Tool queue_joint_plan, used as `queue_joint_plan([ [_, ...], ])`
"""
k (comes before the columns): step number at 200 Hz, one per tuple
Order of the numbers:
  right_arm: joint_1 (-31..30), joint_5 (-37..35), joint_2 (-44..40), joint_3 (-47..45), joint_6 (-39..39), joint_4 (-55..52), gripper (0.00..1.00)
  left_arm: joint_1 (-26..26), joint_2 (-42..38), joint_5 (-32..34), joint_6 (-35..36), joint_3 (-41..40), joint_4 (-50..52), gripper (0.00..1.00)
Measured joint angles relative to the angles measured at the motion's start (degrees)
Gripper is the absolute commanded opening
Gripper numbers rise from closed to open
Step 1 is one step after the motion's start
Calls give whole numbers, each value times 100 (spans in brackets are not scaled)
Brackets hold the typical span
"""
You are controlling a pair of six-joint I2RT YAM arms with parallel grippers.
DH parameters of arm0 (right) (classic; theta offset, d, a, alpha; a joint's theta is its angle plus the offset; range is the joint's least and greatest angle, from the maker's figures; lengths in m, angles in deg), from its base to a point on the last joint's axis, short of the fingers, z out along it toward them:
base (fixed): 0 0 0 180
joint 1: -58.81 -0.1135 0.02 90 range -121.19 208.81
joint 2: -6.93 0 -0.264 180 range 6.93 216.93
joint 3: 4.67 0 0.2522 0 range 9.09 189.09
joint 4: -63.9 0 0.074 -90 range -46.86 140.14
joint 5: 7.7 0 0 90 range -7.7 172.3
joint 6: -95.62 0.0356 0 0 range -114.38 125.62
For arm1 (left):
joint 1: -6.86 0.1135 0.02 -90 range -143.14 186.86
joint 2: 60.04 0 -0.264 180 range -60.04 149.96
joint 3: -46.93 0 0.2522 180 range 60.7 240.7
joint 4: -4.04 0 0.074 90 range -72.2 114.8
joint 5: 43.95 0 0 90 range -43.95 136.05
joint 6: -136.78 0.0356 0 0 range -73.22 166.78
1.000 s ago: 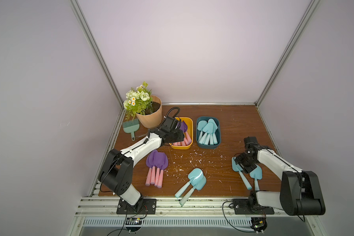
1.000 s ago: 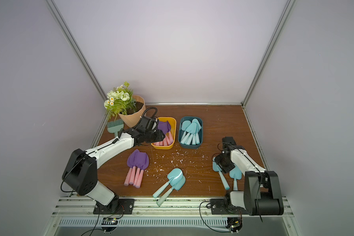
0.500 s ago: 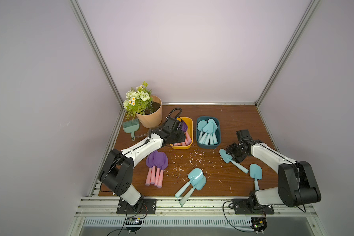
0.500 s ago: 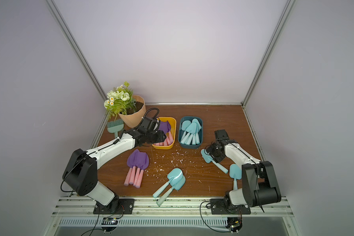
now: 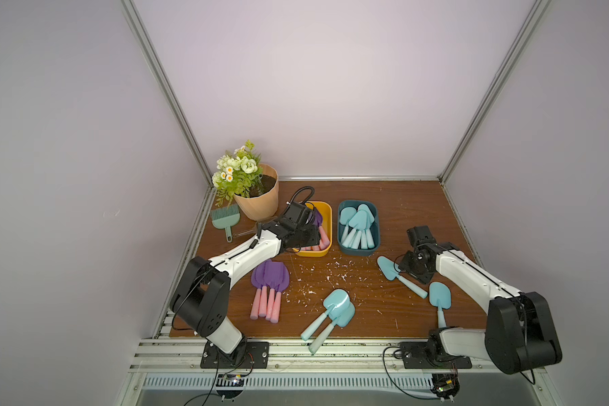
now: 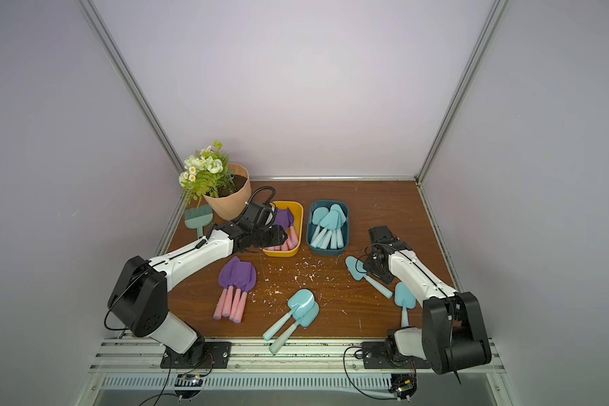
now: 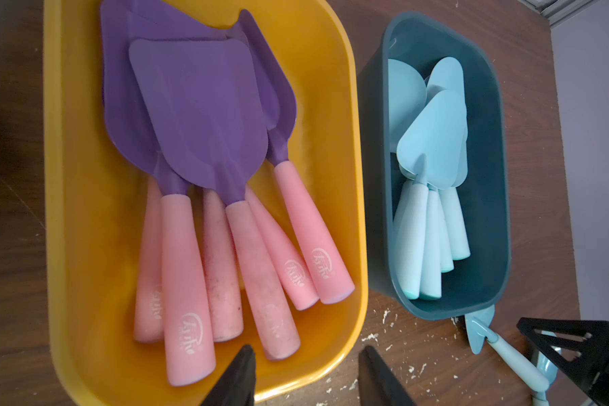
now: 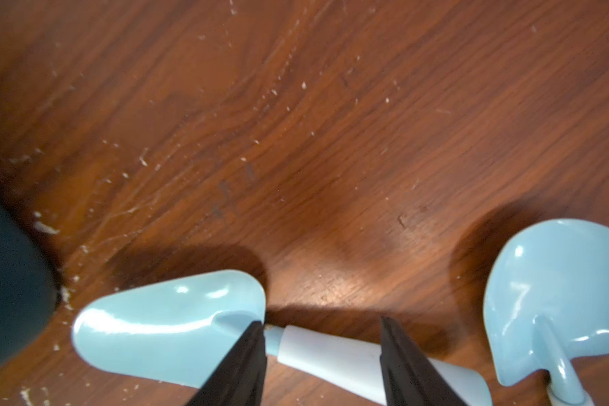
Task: Sort the small shovels by color and place them into the storage box
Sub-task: Pick up the shovel from the center of the board.
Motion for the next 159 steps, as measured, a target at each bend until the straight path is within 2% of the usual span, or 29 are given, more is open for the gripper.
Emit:
queue_joint_plan([
  [85,-20,691,-962,-879,142,212,54,-11,0,-68,2,0,-2,50],
  [159,-212,817,-1069,-898,173,74,54,-35,7,-181,22,2,-4,51],
])
